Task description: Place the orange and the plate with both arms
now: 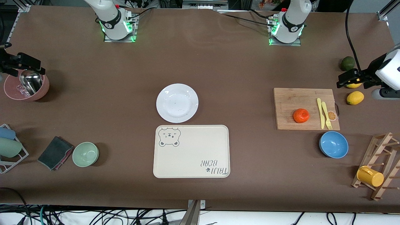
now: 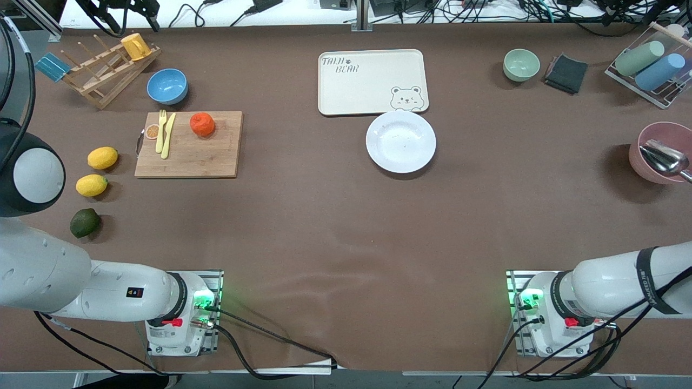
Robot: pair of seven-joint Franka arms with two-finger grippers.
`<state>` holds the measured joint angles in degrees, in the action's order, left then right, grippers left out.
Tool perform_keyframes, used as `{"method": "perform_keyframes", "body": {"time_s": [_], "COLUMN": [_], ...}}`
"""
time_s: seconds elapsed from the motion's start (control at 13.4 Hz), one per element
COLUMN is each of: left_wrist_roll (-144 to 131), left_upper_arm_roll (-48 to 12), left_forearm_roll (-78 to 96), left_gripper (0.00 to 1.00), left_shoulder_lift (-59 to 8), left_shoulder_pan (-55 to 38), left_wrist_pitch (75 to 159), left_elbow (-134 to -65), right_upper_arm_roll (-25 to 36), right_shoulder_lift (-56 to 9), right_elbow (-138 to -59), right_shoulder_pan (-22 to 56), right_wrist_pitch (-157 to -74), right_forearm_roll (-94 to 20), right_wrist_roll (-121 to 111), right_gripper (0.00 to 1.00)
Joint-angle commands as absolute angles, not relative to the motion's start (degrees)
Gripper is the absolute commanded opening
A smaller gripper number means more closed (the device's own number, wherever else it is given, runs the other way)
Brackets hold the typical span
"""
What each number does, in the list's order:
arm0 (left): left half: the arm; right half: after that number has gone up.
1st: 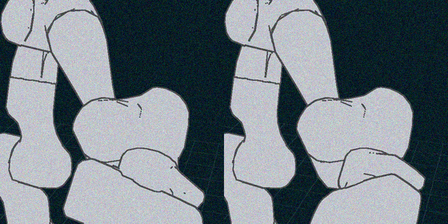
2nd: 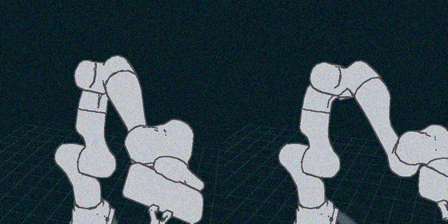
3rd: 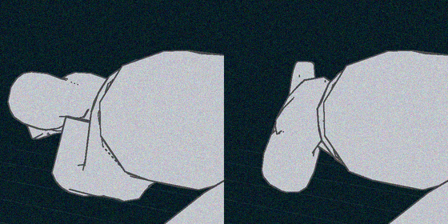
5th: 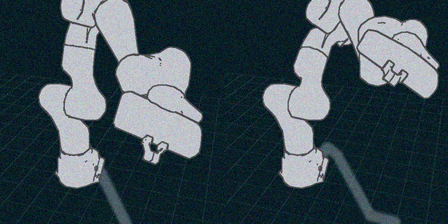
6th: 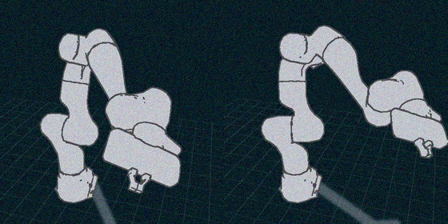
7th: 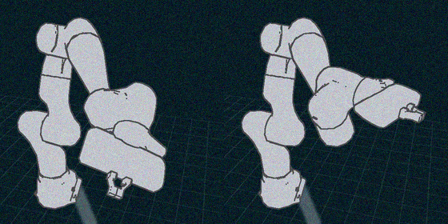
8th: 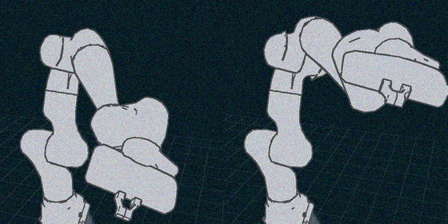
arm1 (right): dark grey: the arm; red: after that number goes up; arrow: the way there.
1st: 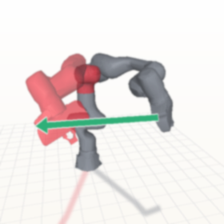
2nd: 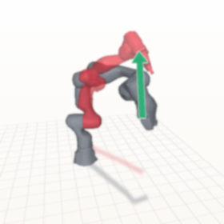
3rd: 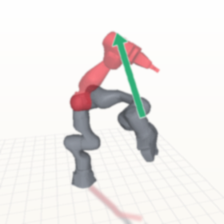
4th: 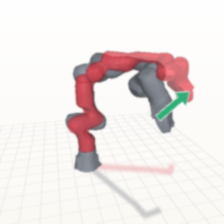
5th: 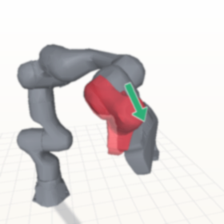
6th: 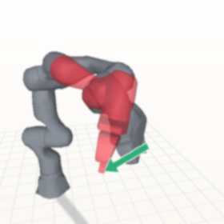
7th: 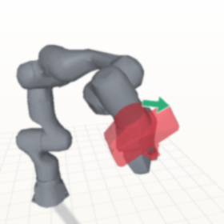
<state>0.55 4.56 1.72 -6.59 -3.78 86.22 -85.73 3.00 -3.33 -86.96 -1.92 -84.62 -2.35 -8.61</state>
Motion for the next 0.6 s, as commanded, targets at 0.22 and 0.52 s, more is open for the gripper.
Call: {"method": "perform_keyframes", "body": {"time_s": [0.22, 0.52], "left_wrist_roll": [1.8, 1.4], "left_upper_arm_roll": [4.7, 4.7], "left_forearm_roll": [1.0, 1.0], "left_gripper": [1.00, 1.00], "left_shoulder_lift": [-7.4, -7.6], "left_shoulder_pan": [-4.0, -3.9], "left_wrist_pitch": [84.7, 84.7], "left_elbow": [-83.8, -83.8], "right_upper_arm_roll": [3.0, 3.0], "right_shoulder_lift": [-3.9, -3.9], "right_elbow": [-85.4, -85.5], "right_shoulder_pan": [-1.9, -1.9], "right_wrist_pitch": [-83.3, -83.3], "right_forearm_roll": [-1.7, -1.7], "right_wrist_roll": [-8.7, -8.7], "right_gripper": [1.00, 1.00]}}
